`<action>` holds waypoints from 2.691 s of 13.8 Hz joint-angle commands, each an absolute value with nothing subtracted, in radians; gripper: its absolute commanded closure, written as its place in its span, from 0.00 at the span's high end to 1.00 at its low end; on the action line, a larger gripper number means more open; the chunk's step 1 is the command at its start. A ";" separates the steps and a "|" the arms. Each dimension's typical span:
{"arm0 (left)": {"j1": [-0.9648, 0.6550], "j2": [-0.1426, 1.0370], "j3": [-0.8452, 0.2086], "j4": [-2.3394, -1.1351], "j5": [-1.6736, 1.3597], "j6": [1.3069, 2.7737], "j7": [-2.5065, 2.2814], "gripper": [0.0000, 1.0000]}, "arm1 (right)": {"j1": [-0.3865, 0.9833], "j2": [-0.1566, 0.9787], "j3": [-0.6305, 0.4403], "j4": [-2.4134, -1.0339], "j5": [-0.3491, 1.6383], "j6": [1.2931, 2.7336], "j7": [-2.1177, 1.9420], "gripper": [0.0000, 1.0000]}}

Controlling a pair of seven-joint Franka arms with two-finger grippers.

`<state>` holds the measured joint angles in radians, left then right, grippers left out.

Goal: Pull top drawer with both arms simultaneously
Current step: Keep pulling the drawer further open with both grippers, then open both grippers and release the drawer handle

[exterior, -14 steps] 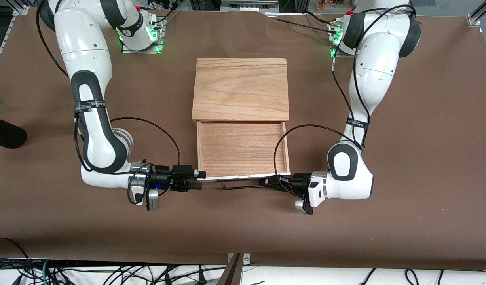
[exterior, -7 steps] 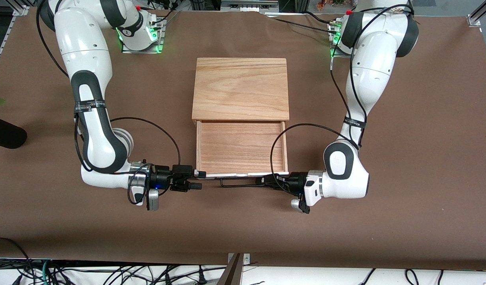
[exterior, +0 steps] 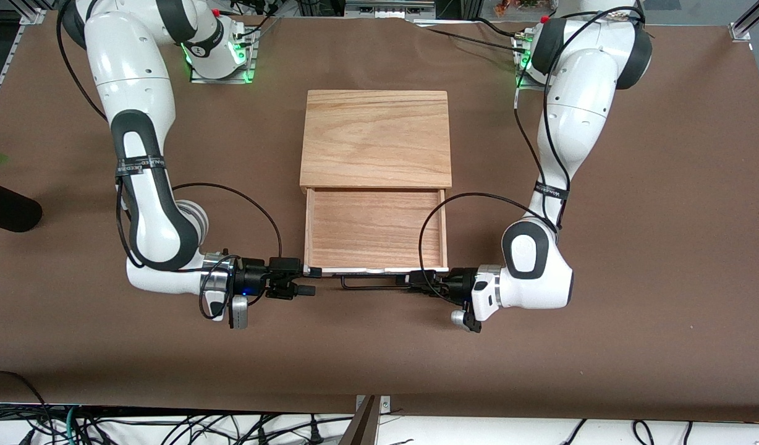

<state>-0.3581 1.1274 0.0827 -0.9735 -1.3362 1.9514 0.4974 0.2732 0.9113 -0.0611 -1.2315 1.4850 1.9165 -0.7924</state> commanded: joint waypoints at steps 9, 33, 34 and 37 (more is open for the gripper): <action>-0.371 1.135 0.094 -0.948 -1.344 1.940 0.443 1.00 | 0.265 0.888 -0.064 -1.241 1.453 1.907 -0.779 1.00; -0.285 0.934 0.129 -0.951 -1.134 1.635 0.304 1.00 | 0.252 0.661 -0.204 -1.241 0.706 1.677 -0.600 1.00; -0.282 0.928 0.129 -0.951 -1.099 1.612 0.304 1.00 | 0.258 0.631 -0.204 -1.241 0.636 1.642 -0.545 1.00; -0.265 0.882 0.129 -0.956 -0.993 1.579 0.304 1.00 | 0.261 0.562 -0.198 -1.241 0.409 1.567 -0.436 1.00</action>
